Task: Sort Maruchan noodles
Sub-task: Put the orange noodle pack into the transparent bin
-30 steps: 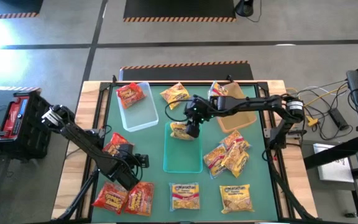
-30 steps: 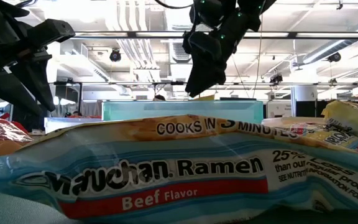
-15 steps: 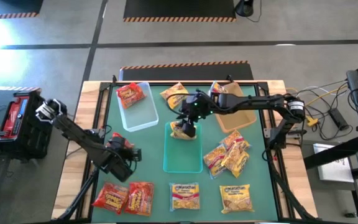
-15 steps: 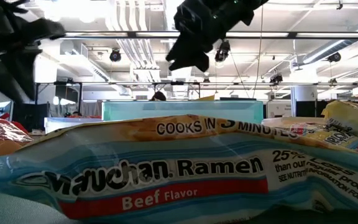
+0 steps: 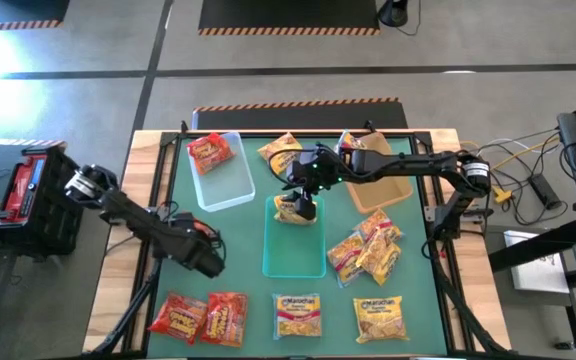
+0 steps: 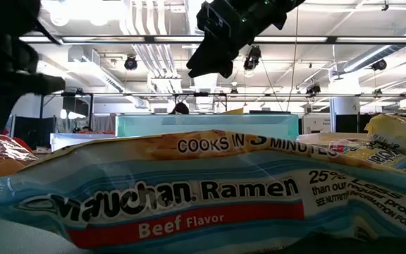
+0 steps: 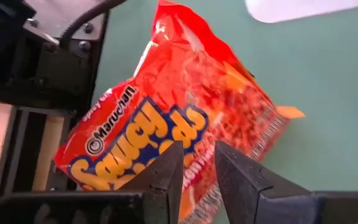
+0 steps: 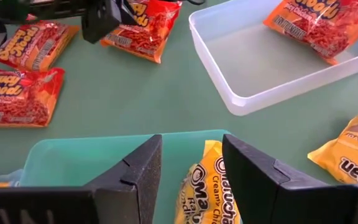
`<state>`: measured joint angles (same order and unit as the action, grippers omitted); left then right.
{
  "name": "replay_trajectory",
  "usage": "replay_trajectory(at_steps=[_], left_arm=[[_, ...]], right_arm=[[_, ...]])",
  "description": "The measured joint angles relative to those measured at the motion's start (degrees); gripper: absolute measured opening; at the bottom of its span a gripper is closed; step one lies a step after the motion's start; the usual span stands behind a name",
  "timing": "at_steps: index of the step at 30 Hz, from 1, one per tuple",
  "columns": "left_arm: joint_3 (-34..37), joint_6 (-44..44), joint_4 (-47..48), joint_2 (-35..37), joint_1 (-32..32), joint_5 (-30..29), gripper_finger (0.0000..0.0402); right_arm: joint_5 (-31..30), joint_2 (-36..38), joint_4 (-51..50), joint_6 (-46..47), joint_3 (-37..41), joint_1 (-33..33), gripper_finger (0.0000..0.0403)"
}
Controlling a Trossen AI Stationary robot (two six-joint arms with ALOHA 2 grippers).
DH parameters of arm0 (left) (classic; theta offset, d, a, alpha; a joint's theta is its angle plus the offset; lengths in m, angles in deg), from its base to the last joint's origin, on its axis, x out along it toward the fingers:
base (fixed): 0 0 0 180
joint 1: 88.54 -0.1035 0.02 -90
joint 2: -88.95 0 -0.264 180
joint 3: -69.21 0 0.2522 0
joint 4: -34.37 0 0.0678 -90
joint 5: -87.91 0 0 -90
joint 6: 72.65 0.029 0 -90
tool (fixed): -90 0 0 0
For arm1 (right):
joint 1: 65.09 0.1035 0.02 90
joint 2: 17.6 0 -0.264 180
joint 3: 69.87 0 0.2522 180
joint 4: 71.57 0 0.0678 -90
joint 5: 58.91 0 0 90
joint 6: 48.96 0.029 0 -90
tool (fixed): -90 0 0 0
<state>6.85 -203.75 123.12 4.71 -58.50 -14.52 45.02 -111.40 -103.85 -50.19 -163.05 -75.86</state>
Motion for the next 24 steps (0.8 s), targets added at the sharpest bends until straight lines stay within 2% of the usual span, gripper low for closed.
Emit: replay_trajectory(at_steps=[8, 12, 16, 21, 24], left_arm=[[0.0, 0.6, -4.5, -6.8, -0.1, 1.7, 0.0075], [-0.4, 6.2, -8.4, -8.5, -0.1, 1.9, 0.0075], [-2.4, 16.3, -13.6, -9.6, -0.1, 2.0, 0.0075], [-6.4, 36.5, -18.7, -9.6, 0.0, 0.9, 0.0075], [-8.9, 41.9, -17.7, -9.5, 0.2, -0.2, 0.0075]], right_arm=[[0.0, 0.0, 0.0, -0.5, 0.0, 0.0, 0.015], [0.0, 0.0, 0.0, -1.4, 0.0, 0.0, 0.0149], [0.0, 0.0, 0.1, -1.8, 0.0, 0.0, 0.0146], [0.0, 0.0, 0.7, -1.8, 0.0, 0.0, 0.0148], [0.0, 0.0, 0.8, -1.8, 0.0, 0.0, 0.0147]])
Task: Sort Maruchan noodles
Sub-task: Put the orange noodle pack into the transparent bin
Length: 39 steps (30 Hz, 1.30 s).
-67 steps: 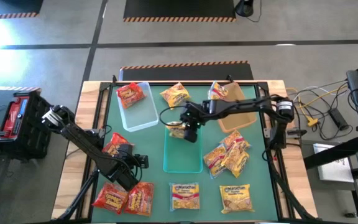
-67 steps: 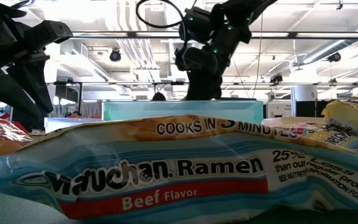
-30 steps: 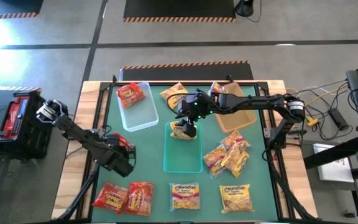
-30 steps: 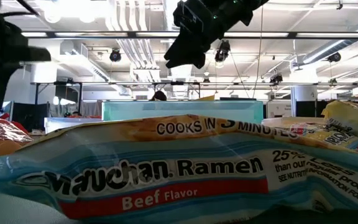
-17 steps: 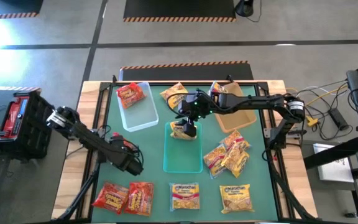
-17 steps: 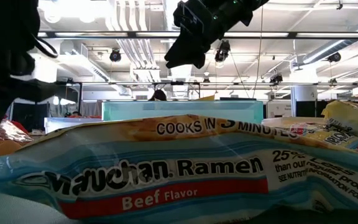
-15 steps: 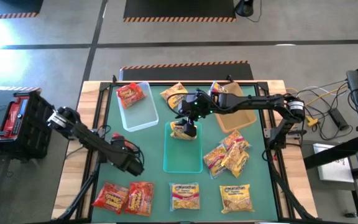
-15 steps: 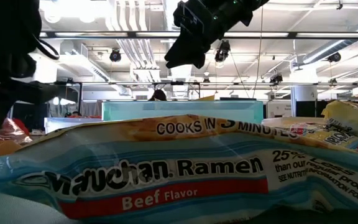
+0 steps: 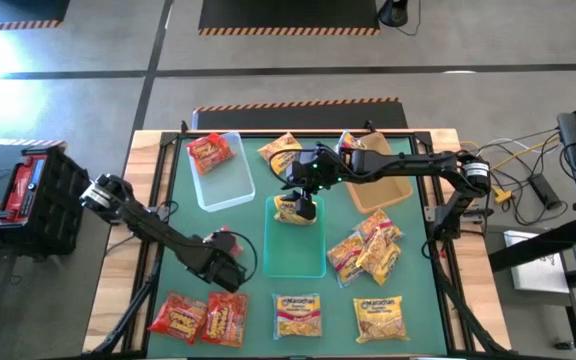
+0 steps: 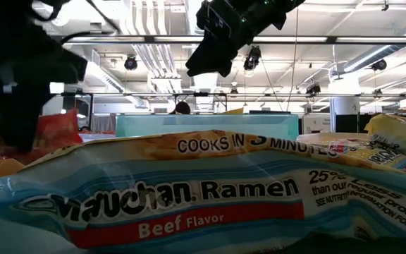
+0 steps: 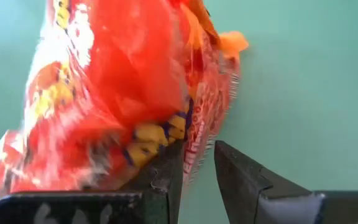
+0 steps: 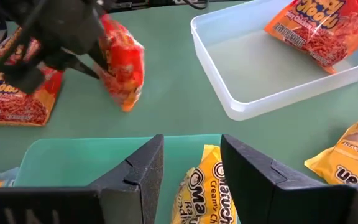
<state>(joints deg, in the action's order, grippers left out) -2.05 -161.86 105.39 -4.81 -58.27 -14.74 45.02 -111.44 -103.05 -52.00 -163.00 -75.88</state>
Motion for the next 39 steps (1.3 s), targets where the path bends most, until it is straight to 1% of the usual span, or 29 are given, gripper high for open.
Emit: replay_trajectory(at_steps=[3, 6, 8, 9, 10, 11, 12, 14, 15, 16, 17, 20, 25, 27, 33, 39], left_arm=[[-2.5, 3.2, 0.8, 0.8, 1.3, -0.3, 0.0075], [-5.8, 10.1, 0.8, 1.0, 4.2, -0.6, 0.0075], [-7.9, 10.8, 1.7, 1.0, 5.9, -0.7, 0.0075], [-8.7, 8.9, 2.6, 1.0, 6.7, -0.8, 0.0075], [-9.1, 5.4, 3.7, 1.1, 7.5, -0.9, 0.0075], [-9.3, -0.3, 4.9, 1.1, 8.2, -0.9, 0.0075], [-9.2, -7.5, 5.7, 1.1, 8.7, -0.9, 0.0075], [-8.2, -25.8, 5.5, 1.1, 9.7, -1.8, 0.0075], [-7.3, -34.1, 5.2, 1.0, 10.3, -2.9, 0.0075], [-6.5, -40.6, 4.8, 0.7, 10.8, -4.3, 0.0075], [-5.8, -42.6, 3.6, 0.4, 10.9, -5.2, 0.0075], [-3.8, -43.1, 2.0, 0.2, 8.2, -5.0, 0.0075], [-2.6, -42.5, 7.9, 0.1, 0.7, -8.5, 0.0075], [-2.5, -41.9, 9.9, 0.1, -1.0, -8.6, 0.0075], [-1.1, -41.9, 9.8, 0.1, -1.5, -6.4, 0.0075], [1.4, -40.6, 9.2, 0.1, -1.7, -6.5, 0.0075]], right_arm=[[0.0, 0.0, 0.0, 0.0, 0.0, 0.0, 0.0144], [0.0, 0.0, 0.0, -0.4, 0.0, 0.0, 0.0144], [0.0, 0.0, 0.0, -0.9, 0.0, 0.0, 0.0145], [0.0, 0.0, 0.0, -1.0, 0.0, 0.0, 0.0145], [0.0, 0.0, 0.0, -1.1, 0.0, 0.0, 0.0146], [0.0, 0.0, 0.1, -0.9, 0.0, 0.0, 0.0145], [-0.1, 0.0, 0.3, -0.1, 0.0, 0.0, 0.0145], [-0.5, 0.0, 0.9, 2.6, 0.0, 0.0, 0.0143], [-0.5, 0.0, 1.4, 4.0, 0.0, 0.0, 0.0142], [-0.5, 0.0, 2.2, 5.4, 0.0, 0.0, 0.0141], [-0.5, 0.0, 3.1, 6.6, 0.0, 0.0, 0.014], [-0.5, 0.0, 5.7, 8.2, 0.0, 0.0, 0.0136], [-0.4, 0.0, 7.5, 10.3, 0.0, 0.0, 0.0132], [-0.4, 0.0, 7.2, 10.7, 0.0, 0.0, 0.0132], [-0.4, 0.0, 6.0, 12.1, 0.0, 0.0, 0.0128], [-0.4, 0.0, 5.9, 12.1, 0.0, 0.0, 0.0127]])
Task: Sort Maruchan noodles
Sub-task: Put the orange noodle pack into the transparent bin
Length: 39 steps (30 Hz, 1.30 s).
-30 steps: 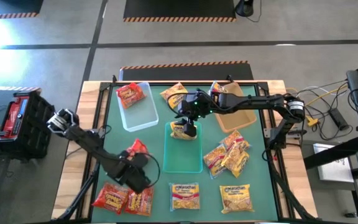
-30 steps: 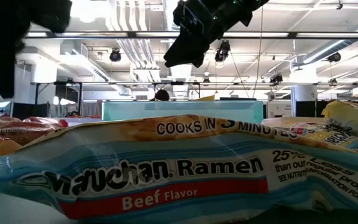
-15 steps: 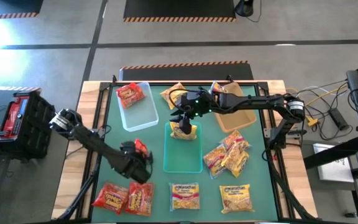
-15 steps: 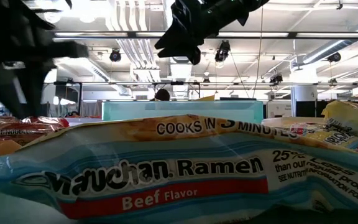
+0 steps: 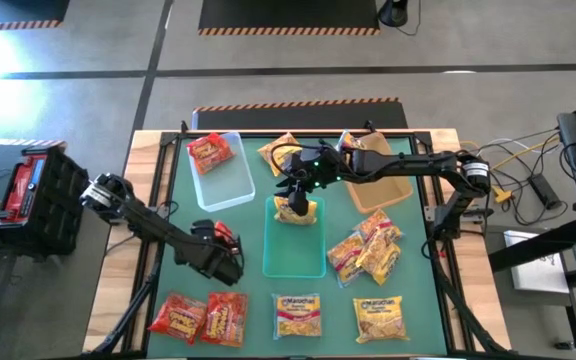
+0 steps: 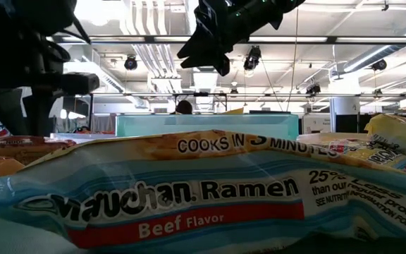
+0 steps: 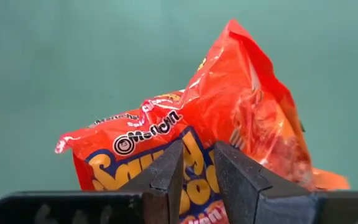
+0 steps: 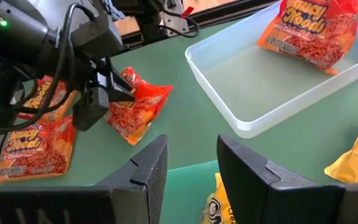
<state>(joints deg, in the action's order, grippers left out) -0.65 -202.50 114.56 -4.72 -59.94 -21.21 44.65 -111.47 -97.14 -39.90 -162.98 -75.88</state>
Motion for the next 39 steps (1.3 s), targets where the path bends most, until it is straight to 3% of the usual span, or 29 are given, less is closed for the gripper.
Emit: replay_trajectory(at_steps=[6, 13, 16, 19, 24, 27, 39], left_arm=[[1.8, 17.9, -3.1, 0.0, 0.0, -6.7, 0.0075], [3.7, 52.1, -17.5, 0.2, 0.0, -11.0, 0.0075], [2.1, 58.5, -17.3, 0.4, 0.7, -11.8, 0.007], [0.2, 54.1, -14.8, 2.4, 1.2, -12.8, 0.0059], [-0.4, 25.3, -10.5, 5.2, 1.6, -7.7, 0.0045], [-0.4, 14.1, -10.4, 5.3, 3.0, -6.9, 0.0042], [-0.2, 0.6, -10.7, 1.8, 7.6, -4.3, 0.004]], right_arm=[[0.0, 0.0, 0.1, -1.5, 0.0, 0.0, 0.0125], [0.0, 0.0, 0.2, -1.6, 0.0, 0.0, 0.0123], [0.0, 0.0, 0.2, -1.5, 0.0, 0.0, 0.0123], [0.0, 0.0, 0.2, -0.8, 0.0, 0.0, 0.0122], [-0.1, 0.0, 0.2, 0.5, 0.0, 0.0, 0.0121], [-0.1, 0.0, 0.6, 2.3, 0.0, 0.0, 0.012], [0.0, -2.5, 5.4, 9.0, 0.0, 1.1, 0.0115]])
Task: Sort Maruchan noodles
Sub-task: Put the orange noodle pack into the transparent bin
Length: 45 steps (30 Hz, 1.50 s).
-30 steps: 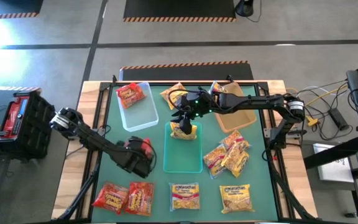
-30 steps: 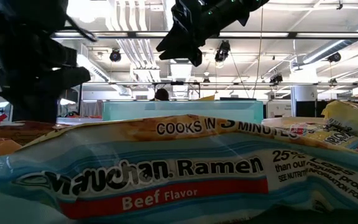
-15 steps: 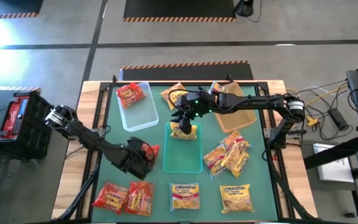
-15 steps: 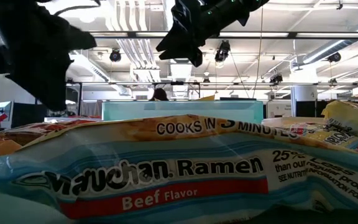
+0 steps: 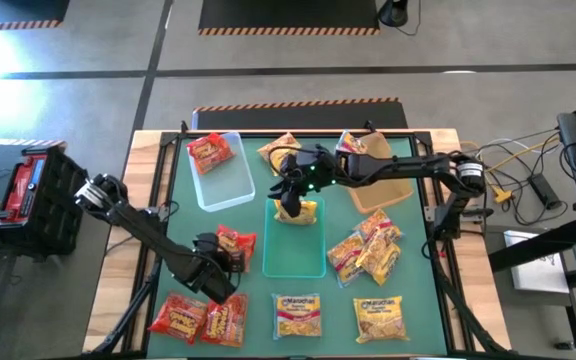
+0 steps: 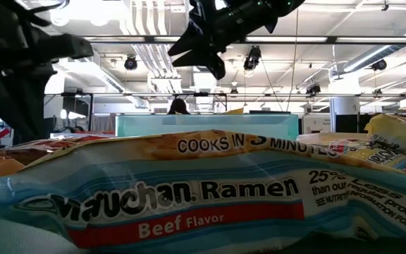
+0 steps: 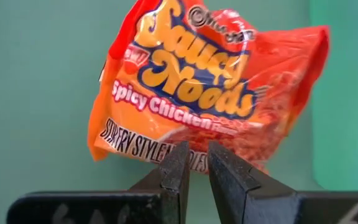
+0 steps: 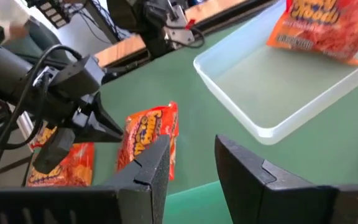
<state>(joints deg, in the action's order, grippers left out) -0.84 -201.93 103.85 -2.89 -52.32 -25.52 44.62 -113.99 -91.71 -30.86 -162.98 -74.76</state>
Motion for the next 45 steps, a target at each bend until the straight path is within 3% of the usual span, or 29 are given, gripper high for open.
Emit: replay_trajectory(at_steps=[9, 15, 19, 26, 35, 45], left_arm=[[3.0, -1.8, -3.4, -2.6, -0.2, 1.5, 0.004], [6.3, -1.8, -6.4, -2.5, -0.6, 0.6, 0.004], [7.6, -1.8, -6.8, -2.5, -0.7, -1.1, 0.004], [9.1, -0.6, -7.5, -2.6, -3.4, -5.8, 0.004], [13.7, 1.1, -19.7, -2.6, -5.8, -14.0, 0.004], [14.2, 1.2, -20.2, -2.6, -6.4, -14.2, 0.004]], right_arm=[[3.5, -5.1, 4.7, 0.8, 0.0, 0.8, 0.0117], [8.8, -9.0, 8.8, 4.9, 0.0, 1.0, 0.0141], [9.2, -10.8, 8.7, 5.1, 0.0, 1.3, 0.016], [8.4, -11.6, 8.6, 3.7, -1.4, 1.7, 0.0182], [-0.1, -11.6, 2.6, -4.0, -4.7, 2.1, 0.0185], [-0.5, -12.6, 3.1, -1.1, -5.5, 2.2, 0.0185]])
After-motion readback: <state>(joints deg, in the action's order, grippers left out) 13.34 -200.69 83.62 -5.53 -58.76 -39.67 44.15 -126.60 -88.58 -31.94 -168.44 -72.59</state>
